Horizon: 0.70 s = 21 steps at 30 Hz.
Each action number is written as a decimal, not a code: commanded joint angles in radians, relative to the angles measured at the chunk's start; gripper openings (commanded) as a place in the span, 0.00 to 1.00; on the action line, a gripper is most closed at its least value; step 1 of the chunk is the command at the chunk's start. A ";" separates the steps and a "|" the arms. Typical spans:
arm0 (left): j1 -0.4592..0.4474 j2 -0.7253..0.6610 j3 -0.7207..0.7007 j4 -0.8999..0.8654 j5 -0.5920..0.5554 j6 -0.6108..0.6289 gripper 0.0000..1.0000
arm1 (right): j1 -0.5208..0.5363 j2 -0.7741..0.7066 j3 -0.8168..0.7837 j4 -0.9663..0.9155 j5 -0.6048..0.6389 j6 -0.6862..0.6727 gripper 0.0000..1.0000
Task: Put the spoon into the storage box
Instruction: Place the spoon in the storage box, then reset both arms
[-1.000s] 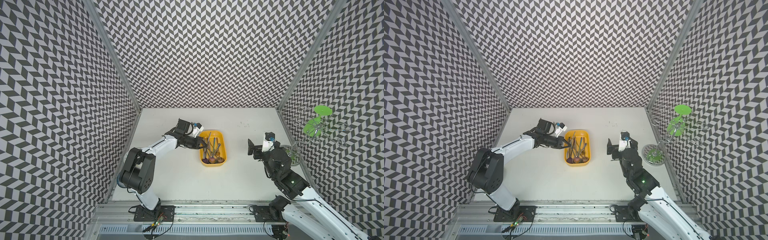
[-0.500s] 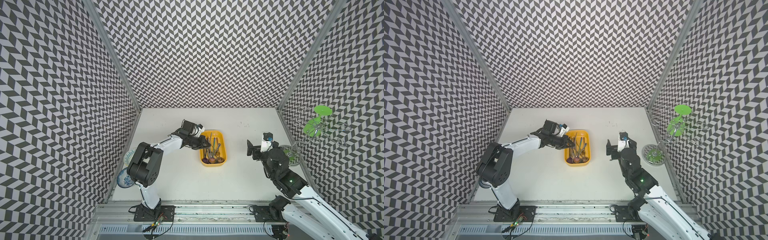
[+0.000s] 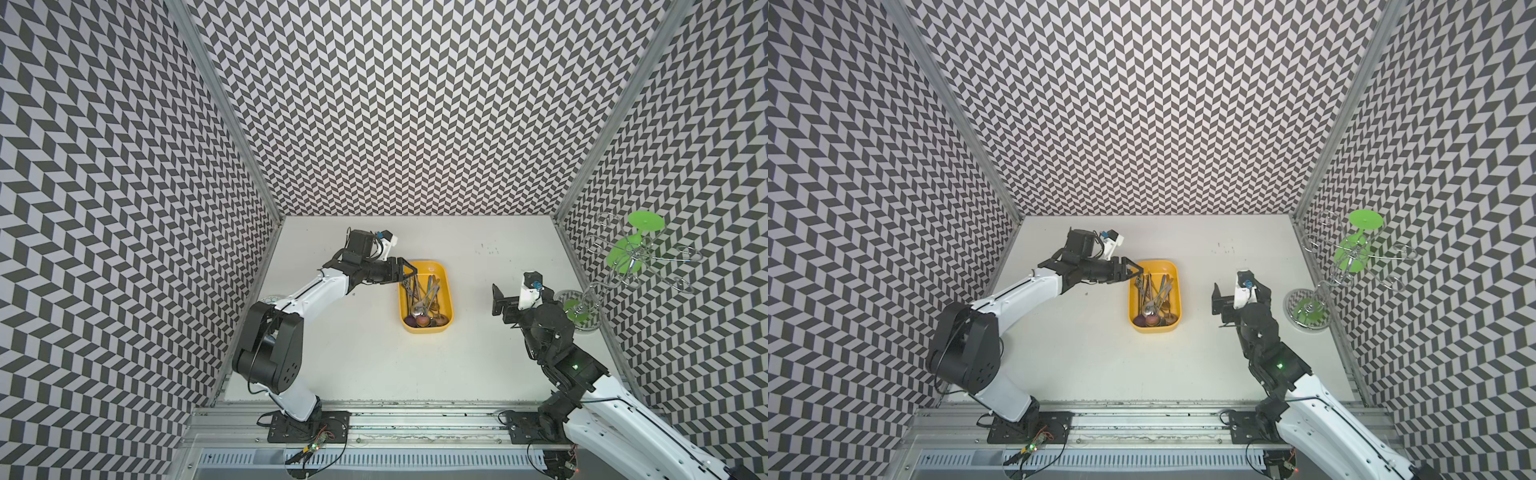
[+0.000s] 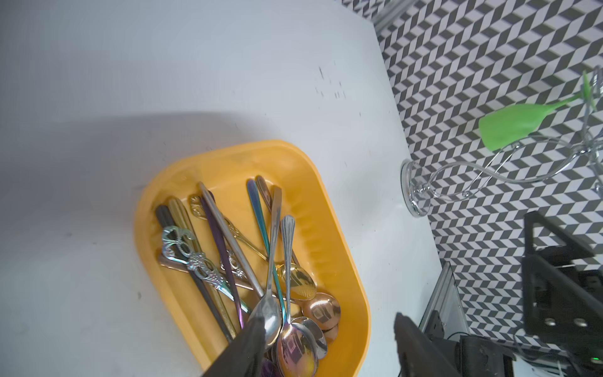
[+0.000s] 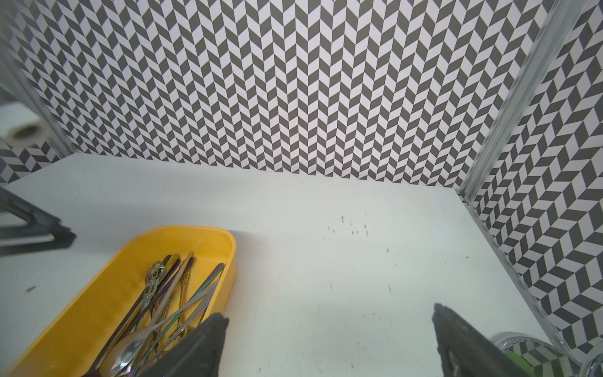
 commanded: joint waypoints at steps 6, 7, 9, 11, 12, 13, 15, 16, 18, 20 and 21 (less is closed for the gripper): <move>0.102 -0.239 -0.095 0.045 -0.180 0.270 0.93 | 0.004 -0.021 -0.108 0.253 0.175 0.016 1.00; 0.111 -0.267 -0.129 0.075 -0.212 0.304 0.95 | 0.005 -0.015 -0.116 0.278 0.187 0.042 1.00; 0.138 -0.320 -0.193 0.137 -0.242 0.352 0.99 | 0.004 0.005 -0.142 0.342 0.202 0.067 1.00; 0.175 -0.351 -0.255 0.200 -0.248 0.380 0.99 | 0.004 0.039 -0.163 0.407 0.239 0.070 1.00; 0.197 -0.361 -0.288 0.235 -0.250 0.393 0.99 | 0.003 0.060 -0.167 0.429 0.263 0.065 1.00; 0.217 -0.369 -0.319 0.276 -0.260 0.409 0.99 | 0.001 0.087 -0.168 0.440 0.283 0.057 1.00; 0.250 -0.379 -0.372 0.353 -0.283 0.437 0.99 | -0.004 0.142 -0.164 0.457 0.319 0.044 1.00; 0.265 -0.383 -0.404 0.398 -0.297 0.465 0.99 | -0.012 0.176 -0.165 0.472 0.345 0.042 1.00; 0.282 -0.390 -0.467 0.488 -0.342 0.532 0.99 | -0.033 0.234 -0.148 0.468 0.384 0.061 1.00; 0.289 -0.394 -0.542 0.592 -0.403 0.570 0.99 | -0.052 0.273 -0.132 0.465 0.382 0.072 1.00; 0.297 -0.392 -0.581 0.657 -0.419 0.581 0.99 | -0.066 0.287 -0.133 0.483 0.370 0.075 1.00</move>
